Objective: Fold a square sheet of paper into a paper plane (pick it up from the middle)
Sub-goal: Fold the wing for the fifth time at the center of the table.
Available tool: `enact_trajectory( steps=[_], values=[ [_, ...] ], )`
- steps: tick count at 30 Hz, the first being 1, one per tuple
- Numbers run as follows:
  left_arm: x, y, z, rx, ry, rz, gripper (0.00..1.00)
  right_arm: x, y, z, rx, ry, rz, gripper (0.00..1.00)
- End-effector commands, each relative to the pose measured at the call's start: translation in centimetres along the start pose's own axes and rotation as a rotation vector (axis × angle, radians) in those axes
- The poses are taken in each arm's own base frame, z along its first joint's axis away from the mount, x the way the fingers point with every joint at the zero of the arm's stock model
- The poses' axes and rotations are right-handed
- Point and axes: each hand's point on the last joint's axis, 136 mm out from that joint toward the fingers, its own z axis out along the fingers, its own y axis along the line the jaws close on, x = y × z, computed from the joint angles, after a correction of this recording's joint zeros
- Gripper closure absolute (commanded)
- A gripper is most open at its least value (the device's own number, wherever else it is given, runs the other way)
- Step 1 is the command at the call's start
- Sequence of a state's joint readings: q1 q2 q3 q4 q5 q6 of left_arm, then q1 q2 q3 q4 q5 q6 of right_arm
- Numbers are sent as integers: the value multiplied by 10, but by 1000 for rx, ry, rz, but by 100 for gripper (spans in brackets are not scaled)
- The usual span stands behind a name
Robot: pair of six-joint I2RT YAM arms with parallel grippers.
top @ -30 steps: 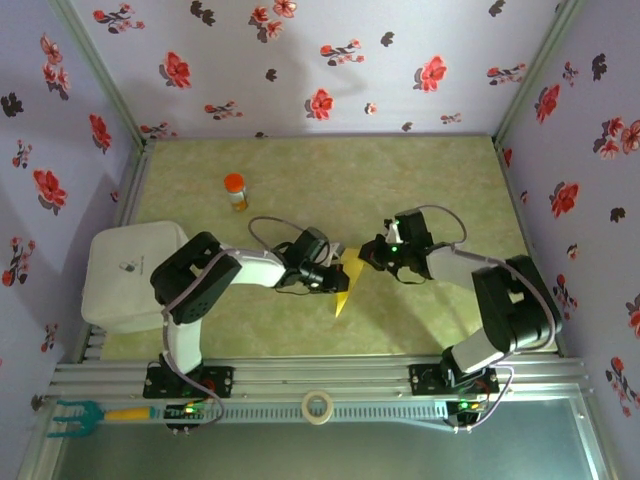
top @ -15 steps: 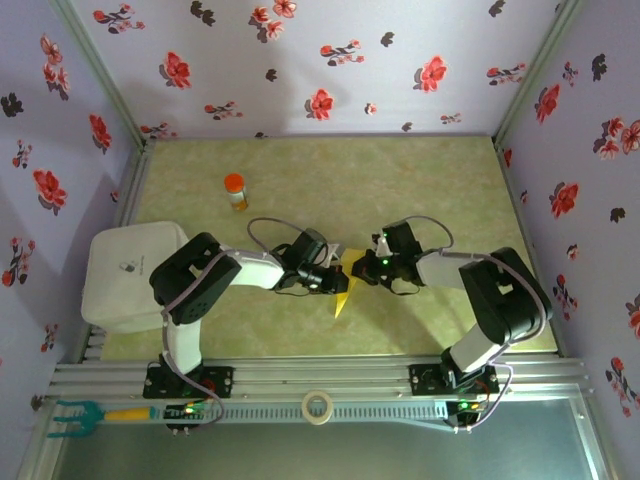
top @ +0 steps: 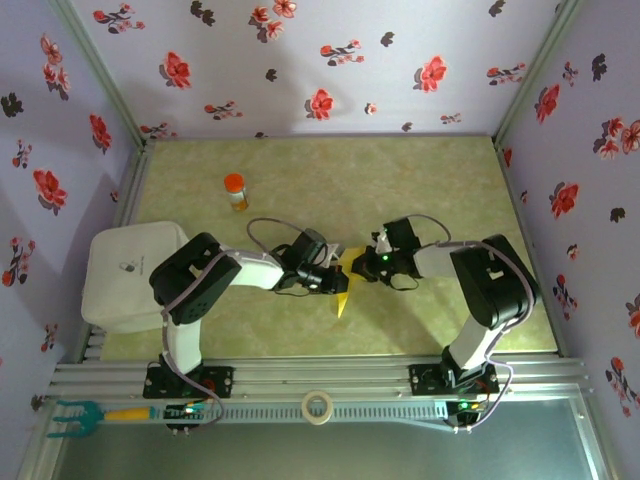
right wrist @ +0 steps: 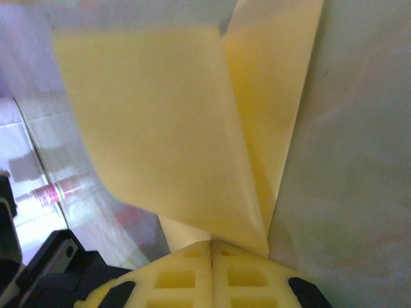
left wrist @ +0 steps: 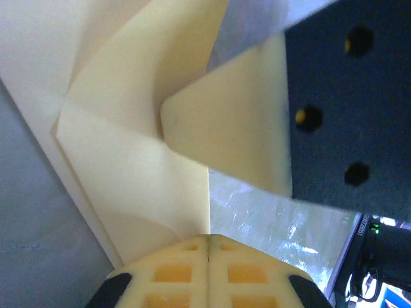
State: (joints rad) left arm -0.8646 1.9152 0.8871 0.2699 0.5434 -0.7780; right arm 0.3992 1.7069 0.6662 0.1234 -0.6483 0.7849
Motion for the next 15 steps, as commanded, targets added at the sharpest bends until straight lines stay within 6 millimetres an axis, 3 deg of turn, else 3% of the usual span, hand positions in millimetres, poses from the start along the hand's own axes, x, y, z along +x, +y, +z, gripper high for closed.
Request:
enact_trajectory(
  steps=[1, 7, 12, 15],
  values=[
    [73, 65, 2, -198, 207, -135, 100, -36, -18, -5, 77, -118, 22, 96],
    [78, 69, 1, -209, 223, -130, 100, -48, -17, -11, 86, -137, 26, 95],
    [85, 70, -3, -207, 255, -102, 100, -43, 17, -24, -25, -131, -22, 94],
    [86, 68, -4, -191, 266, -91, 100, -30, 37, -26, -69, -101, -75, 93]
  ],
)
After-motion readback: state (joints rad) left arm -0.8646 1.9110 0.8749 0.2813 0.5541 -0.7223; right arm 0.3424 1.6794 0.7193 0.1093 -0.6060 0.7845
